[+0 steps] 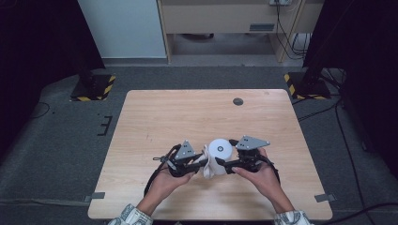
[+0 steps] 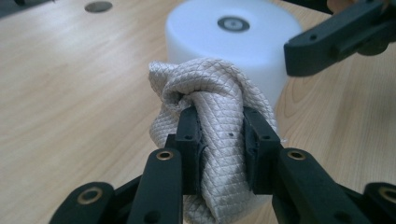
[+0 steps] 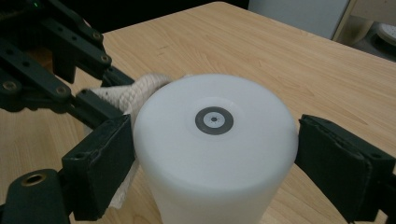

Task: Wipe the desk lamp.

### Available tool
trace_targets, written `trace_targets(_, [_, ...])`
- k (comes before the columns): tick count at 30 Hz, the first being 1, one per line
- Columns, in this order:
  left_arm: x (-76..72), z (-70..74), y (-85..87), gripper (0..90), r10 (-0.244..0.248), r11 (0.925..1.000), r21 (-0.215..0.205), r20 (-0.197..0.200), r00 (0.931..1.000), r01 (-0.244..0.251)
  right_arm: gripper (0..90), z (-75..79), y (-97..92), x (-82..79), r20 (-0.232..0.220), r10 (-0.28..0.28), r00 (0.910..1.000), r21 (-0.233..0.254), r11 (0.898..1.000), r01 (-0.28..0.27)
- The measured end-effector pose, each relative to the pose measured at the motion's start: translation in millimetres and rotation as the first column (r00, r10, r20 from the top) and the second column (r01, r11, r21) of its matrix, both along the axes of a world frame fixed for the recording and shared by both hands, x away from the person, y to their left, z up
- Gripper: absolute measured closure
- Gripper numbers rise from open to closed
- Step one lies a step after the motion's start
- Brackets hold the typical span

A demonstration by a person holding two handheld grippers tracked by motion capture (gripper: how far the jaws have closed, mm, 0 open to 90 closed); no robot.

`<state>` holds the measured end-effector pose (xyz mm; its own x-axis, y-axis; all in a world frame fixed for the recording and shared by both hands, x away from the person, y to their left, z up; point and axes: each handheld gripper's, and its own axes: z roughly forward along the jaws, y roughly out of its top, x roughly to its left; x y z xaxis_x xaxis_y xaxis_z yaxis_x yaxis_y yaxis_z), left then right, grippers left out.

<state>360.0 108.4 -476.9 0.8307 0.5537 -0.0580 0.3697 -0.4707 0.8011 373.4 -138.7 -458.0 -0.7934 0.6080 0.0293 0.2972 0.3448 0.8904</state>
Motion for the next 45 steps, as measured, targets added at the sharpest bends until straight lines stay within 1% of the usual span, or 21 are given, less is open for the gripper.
trace_targets(2, [0.4, -12.2, -4.8, 70.3, -0.008, 0.9985, 0.054, -0.023, 0.9997, 0.009, 12.5, 0.2, 0.6, -0.7, 0.004, 0.000, 1.0000, -0.005, 1.000, 0.000])
trace_targets(3, [0.9, -16.4, -6.1, 70.3, -0.005, 0.9976, 0.069, -0.032, 0.9995, 0.008, 12.5, 0.2, 0.9, -1.0, 0.004, -0.001, 1.0000, -0.005, 1.000, 0.001])
trace_targets(5, [1.3, -16.7, -5.9, 70.3, -0.005, 0.9975, 0.070, -0.033, 0.9994, 0.007, 12.4, 0.0, 1.2, -0.8, 0.006, -0.005, 1.0000, -0.009, 1.000, 0.005])
trace_targets(7, [-0.8, -8.9, -2.4, 70.3, -0.001, 0.9992, 0.041, -0.020, 0.9998, 0.002, 13.1, -0.7, 1.8, -0.5, 0.003, -0.007, 1.0000, -0.009, 1.000, 0.007])
trace_targets(9, [-4.2, 2.5, 2.7, 70.3, 0.007, 1.0000, -0.003, 0.000, 1.0000, -0.007, 13.9, -1.6, 2.7, -0.1, 0.001, -0.005, 1.0000, -0.007, 1.000, 0.005])
trace_targets(11, [-7.6, 10.6, 6.3, 70.2, 0.009, 0.9996, -0.025, 0.021, 0.9997, -0.009, 16.8, -1.9, 4.0, -0.1, 0.006, -0.004, 1.0000, -0.011, 1.000, 0.004])
trace_targets(12, [-8.0, 11.8, 7.5, 70.2, 0.009, 0.9995, -0.030, 0.022, 0.9997, -0.008, 18.6, -1.9, 4.1, -0.3, 0.009, -0.006, 0.9999, -0.010, 1.000, 0.006])
trace_targets(14, [-6.6, 8.5, 8.6, 70.1, 0.011, 0.9997, -0.022, 0.017, 0.9998, -0.011, 19.7, -2.3, 3.9, 0.1, 0.010, -0.003, 0.9999, -0.004, 1.000, 0.003])
trace_targets(17, [-3.8, 0.3, 8.1, 70.1, 0.019, 0.9998, 0.006, 0.000, 0.9998, -0.019, 14.6, -3.3, 6.1, 1.3, -0.004, -0.003, 1.0000, 0.001, 1.000, 0.003])
trace_targets(20, [-3.5, -0.3, 8.1, 69.9, 0.022, 0.9997, 0.007, -0.001, 0.9998, -0.022, 11.8, -0.3, 9.9, 0.6, 0.003, -0.005, 1.0000, 0.003, 1.000, 0.005])
trace_targets(22, [-3.0, -2.0, 7.4, 69.8, 0.024, 0.9997, 0.006, -0.003, 0.9997, -0.024, 12.1, 3.9, 11.1, 1.6, 0.008, -0.008, 0.9999, 0.017, 1.000, 0.008])
trace_targets(25, [-1.7, -7.9, 5.8, 69.8, 0.026, 0.9996, 0.013, -0.022, 0.9994, -0.026, 13.5, 9.4, 12.5, 6.6, 0.003, -0.010, 1.0000, 0.037, 0.999, 0.009])
trace_targets(28, [-2.6, -9.6, 3.9, 69.8, 0.024, 0.9995, 0.019, -0.021, 0.9995, -0.023, 15.8, 12.1, 15.3, 14.0, -0.006, -0.017, 0.9998, 0.034, 0.999, 0.017])
trace_targets(30, [-4.1, -6.2, 3.7, 69.7, 0.020, 0.9998, 0.008, -0.015, 0.9997, -0.020, 18.3, 13.2, 16.3, 19.0, -0.017, -0.023, 0.9996, 0.026, 0.999, 0.023])
trace_targets(32, [-5.9, 0.6, 4.8, 69.7, 0.021, 0.9997, -0.012, 0.002, 0.9998, -0.021, 21.0, 13.4, 17.8, 22.6, -0.025, -0.019, 0.9995, 0.009, 1.000, 0.019])
trace_targets(35, [-7.9, 13.1, 7.8, 69.7, 0.035, 0.9975, -0.062, 0.029, 0.9990, -0.033, 22.3, 12.5, 17.8, 25.3, -0.048, -0.018, 0.9987, 0.024, 1.000, 0.019])
trace_targets(37, [-8.3, 16.7, 7.7, 69.7, 0.042, 0.9963, -0.077, 0.037, 0.9984, -0.039, 22.7, 11.7, 16.9, 26.4, -0.061, -0.016, 0.9980, 0.037, 0.999, 0.018])
trace_targets(38, [-7.9, 15.4, 6.6, 69.7, 0.043, 0.9962, -0.077, 0.031, 0.9986, -0.041, 23.2, 11.1, 16.5, 26.8, -0.065, -0.017, 0.9977, 0.042, 0.999, 0.020])
trace_targets(40, [-6.2, 8.8, 4.0, 69.8, 0.042, 0.9978, -0.053, 0.018, 0.9989, -0.041, 24.2, 10.9, 15.4, 27.5, -0.072, -0.020, 0.9972, 0.047, 0.999, 0.023])
trace_targets(43, [-2.9, -5.4, 0.9, 69.8, 0.045, 0.9989, -0.009, -0.013, 0.9989, -0.045, 25.5, 11.7, 13.9, 27.7, -0.077, -0.024, 0.9967, 0.042, 0.999, 0.027])
trace_targets(45, [-1.8, -8.8, -0.4, 69.8, 0.047, 0.9989, 0.004, -0.020, 0.9987, -0.047, 26.4, 12.9, 13.3, 28.2, -0.083, -0.027, 0.9962, 0.035, 0.999, 0.030])
